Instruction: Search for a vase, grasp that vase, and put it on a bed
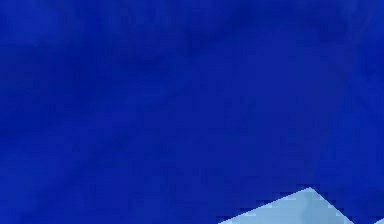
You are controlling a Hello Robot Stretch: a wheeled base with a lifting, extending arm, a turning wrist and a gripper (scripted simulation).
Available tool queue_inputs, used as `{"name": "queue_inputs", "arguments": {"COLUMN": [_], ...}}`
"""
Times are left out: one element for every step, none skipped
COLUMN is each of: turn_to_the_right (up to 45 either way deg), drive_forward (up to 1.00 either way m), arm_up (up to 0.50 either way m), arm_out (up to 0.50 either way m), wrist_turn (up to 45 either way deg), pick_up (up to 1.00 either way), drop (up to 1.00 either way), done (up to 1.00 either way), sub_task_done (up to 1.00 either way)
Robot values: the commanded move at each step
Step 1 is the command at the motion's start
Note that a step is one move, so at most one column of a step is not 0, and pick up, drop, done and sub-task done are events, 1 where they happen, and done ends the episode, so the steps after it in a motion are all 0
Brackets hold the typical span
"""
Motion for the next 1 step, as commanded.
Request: {"name": "queue_inputs", "arguments": {"turn_to_the_right": [0.0], "drive_forward": [0.0], "arm_up": [0.0], "arm_out": [0.0], "wrist_turn": [45.0], "pick_up": [0.0], "drop": [0.0], "done": [0.0], "sub_task_done": [0.0]}}
